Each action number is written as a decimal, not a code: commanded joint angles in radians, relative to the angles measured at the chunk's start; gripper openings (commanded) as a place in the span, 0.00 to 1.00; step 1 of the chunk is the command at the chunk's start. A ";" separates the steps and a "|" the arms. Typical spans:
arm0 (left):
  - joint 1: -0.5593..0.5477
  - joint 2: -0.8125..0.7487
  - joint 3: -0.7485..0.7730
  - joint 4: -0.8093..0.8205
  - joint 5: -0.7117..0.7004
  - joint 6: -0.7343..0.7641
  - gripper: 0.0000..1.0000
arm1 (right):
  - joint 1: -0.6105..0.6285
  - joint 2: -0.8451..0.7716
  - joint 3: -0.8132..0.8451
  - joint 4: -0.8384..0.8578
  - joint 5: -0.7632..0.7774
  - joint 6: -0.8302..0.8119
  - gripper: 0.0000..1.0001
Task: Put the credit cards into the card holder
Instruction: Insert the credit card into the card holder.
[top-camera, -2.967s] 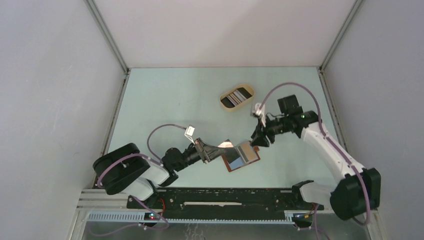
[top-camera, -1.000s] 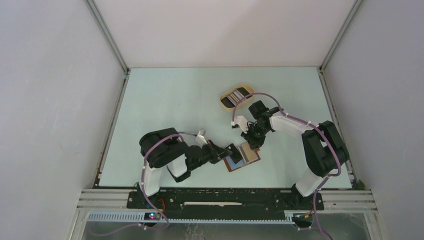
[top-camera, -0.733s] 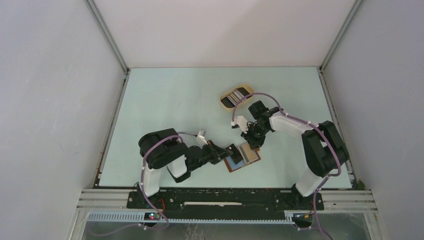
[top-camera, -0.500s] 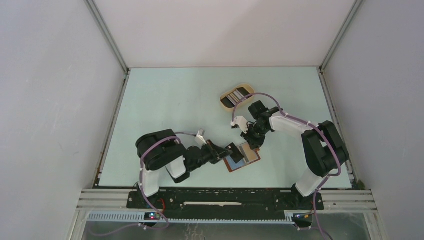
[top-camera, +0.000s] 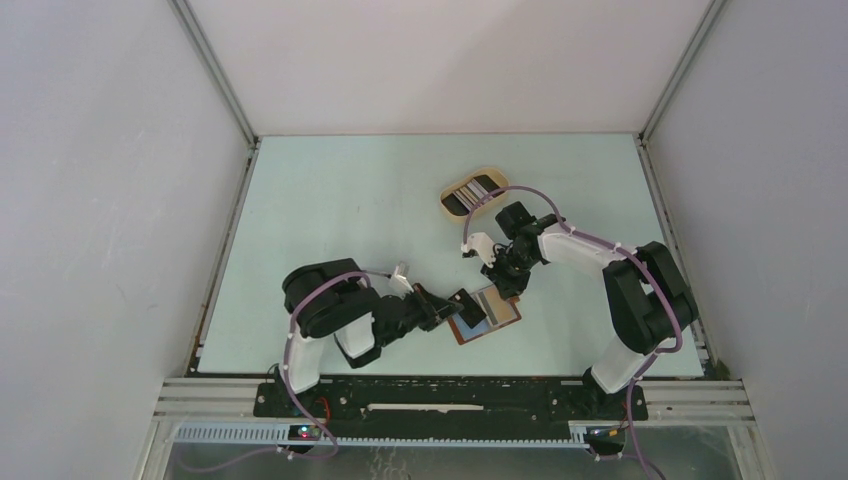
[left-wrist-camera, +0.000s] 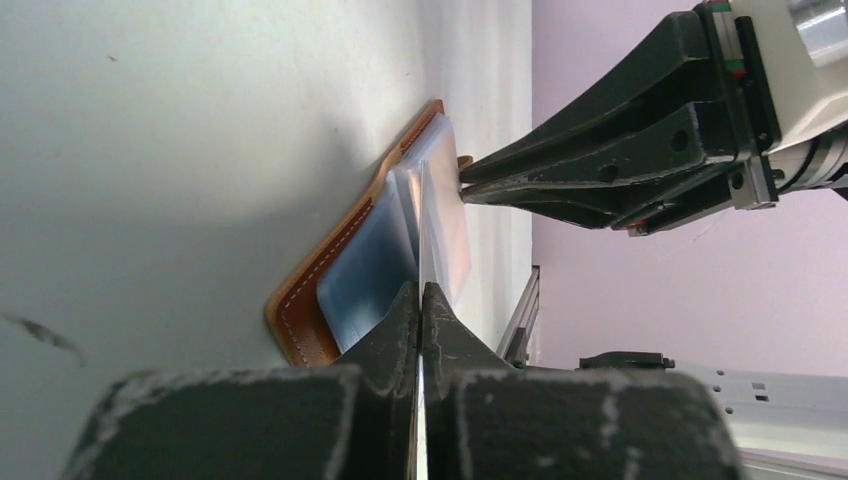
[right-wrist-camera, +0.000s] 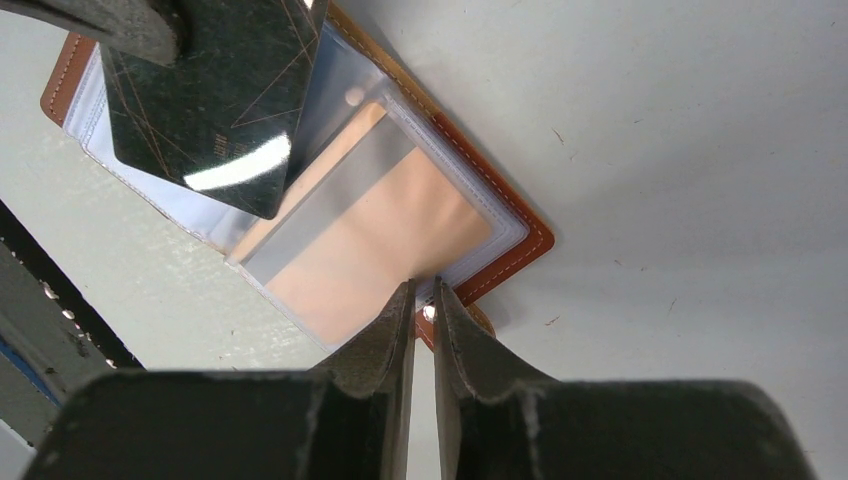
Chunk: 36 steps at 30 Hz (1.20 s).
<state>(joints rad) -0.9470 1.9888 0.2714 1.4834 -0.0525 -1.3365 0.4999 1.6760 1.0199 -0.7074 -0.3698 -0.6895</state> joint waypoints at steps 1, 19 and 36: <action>-0.006 0.024 0.035 0.031 -0.030 -0.006 0.00 | 0.012 0.013 0.019 -0.023 0.002 0.011 0.20; -0.024 0.043 0.056 0.006 0.004 -0.062 0.00 | 0.017 0.013 0.019 -0.021 0.004 0.011 0.20; -0.058 0.043 0.082 -0.086 0.018 -0.118 0.00 | 0.023 0.006 0.019 -0.024 0.000 0.010 0.20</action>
<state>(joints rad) -0.9951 2.0293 0.3408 1.4204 -0.0387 -1.4315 0.5060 1.6760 1.0203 -0.7074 -0.3641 -0.6895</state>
